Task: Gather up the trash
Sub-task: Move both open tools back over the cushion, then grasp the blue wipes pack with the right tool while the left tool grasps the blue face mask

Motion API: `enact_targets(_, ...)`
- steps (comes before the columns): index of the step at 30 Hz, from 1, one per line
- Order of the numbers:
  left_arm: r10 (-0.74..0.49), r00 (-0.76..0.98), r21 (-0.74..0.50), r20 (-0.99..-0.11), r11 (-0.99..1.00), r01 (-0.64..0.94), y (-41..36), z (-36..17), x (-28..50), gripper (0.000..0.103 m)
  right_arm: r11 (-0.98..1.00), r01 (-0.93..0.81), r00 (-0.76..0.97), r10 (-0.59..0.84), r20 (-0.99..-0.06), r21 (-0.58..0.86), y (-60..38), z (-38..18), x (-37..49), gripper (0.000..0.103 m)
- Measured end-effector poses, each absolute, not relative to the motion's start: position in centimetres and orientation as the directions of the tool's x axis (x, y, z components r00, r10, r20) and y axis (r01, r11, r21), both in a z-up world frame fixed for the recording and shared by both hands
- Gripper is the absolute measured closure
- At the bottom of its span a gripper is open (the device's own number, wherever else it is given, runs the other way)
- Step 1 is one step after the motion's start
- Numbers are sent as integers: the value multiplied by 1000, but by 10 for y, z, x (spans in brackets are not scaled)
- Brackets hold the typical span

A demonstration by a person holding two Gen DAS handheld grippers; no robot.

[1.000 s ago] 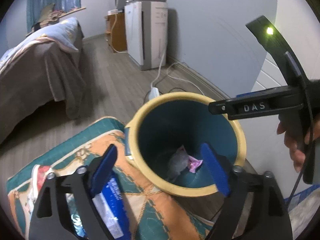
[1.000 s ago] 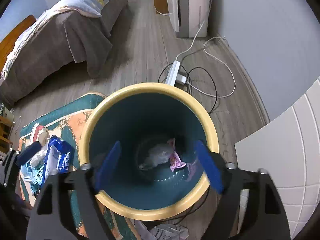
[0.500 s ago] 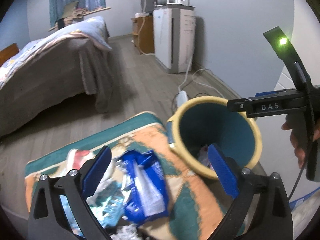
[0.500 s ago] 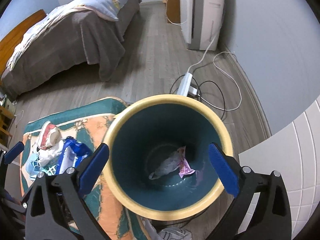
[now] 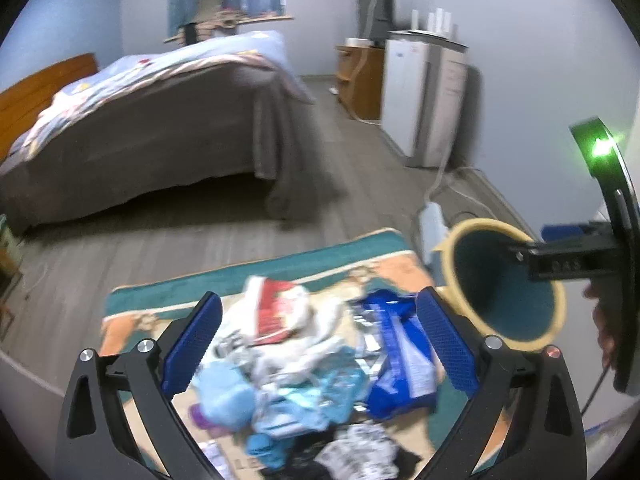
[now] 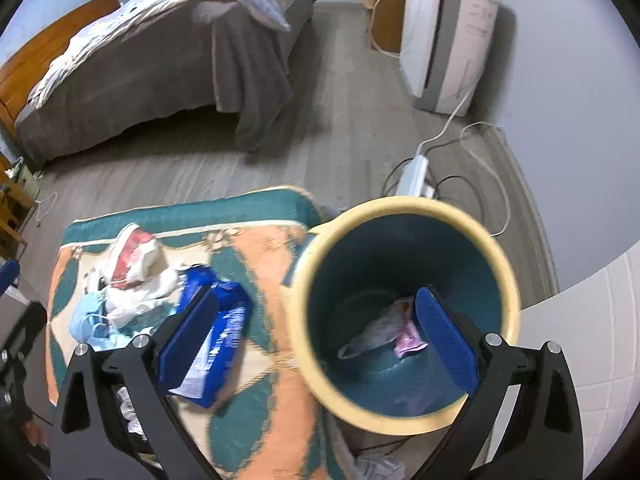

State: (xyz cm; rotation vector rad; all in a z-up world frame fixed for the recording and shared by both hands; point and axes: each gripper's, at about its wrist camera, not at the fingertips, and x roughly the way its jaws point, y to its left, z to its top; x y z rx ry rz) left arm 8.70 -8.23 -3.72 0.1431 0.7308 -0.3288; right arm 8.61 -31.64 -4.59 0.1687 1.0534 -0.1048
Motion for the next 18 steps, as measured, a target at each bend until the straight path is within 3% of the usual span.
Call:
enact_targets(4, -185, 718, 28, -671, 962, 273, -55, -36, 92, 6, 979, 145, 502, 52, -863, 143, -298, -47, 89, 6)
enact_targets(11, -37, 743, 77, -668, 990, 119, -9, -40, 101, 5, 987, 131, 493, 19, -870, 95, -264, -46, 94, 6)
enact_targets(18, 14, 736, 108, -677, 991, 80, 22, -48, 102, 5, 994, 91, 472, 16, -881, 67, -231, -51, 98, 6)
